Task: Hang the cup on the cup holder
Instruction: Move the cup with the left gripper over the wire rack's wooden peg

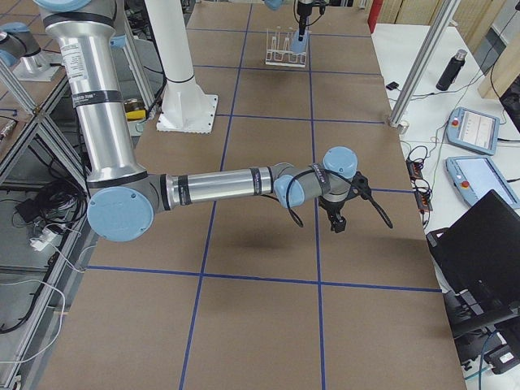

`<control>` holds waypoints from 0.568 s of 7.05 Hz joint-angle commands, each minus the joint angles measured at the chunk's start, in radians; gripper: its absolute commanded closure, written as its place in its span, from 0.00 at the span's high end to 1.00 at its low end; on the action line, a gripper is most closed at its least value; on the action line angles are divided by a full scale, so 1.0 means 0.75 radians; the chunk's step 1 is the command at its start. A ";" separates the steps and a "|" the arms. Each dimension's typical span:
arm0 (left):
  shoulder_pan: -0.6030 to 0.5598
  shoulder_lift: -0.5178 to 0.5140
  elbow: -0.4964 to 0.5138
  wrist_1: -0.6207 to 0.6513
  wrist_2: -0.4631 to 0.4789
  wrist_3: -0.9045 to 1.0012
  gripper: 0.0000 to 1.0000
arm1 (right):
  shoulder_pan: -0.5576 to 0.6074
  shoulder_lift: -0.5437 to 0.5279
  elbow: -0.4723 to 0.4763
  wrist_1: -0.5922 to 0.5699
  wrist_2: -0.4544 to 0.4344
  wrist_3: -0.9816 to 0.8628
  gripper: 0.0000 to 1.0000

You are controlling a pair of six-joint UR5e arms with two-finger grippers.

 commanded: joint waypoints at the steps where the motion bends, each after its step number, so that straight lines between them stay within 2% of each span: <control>1: 0.004 0.009 -0.001 -0.019 0.000 0.003 0.98 | 0.000 0.005 0.002 -0.005 0.004 0.000 1.00; 2: 0.002 -0.001 -0.015 -0.027 -0.006 0.003 0.98 | 0.010 0.015 0.024 -0.077 0.013 0.000 1.00; 3: -0.016 0.011 -0.047 -0.033 0.002 0.090 0.98 | 0.047 0.014 0.124 -0.240 0.007 -0.002 1.00; 4: -0.093 0.041 -0.050 -0.031 -0.002 0.296 0.98 | 0.077 0.009 0.265 -0.422 -0.012 -0.024 1.00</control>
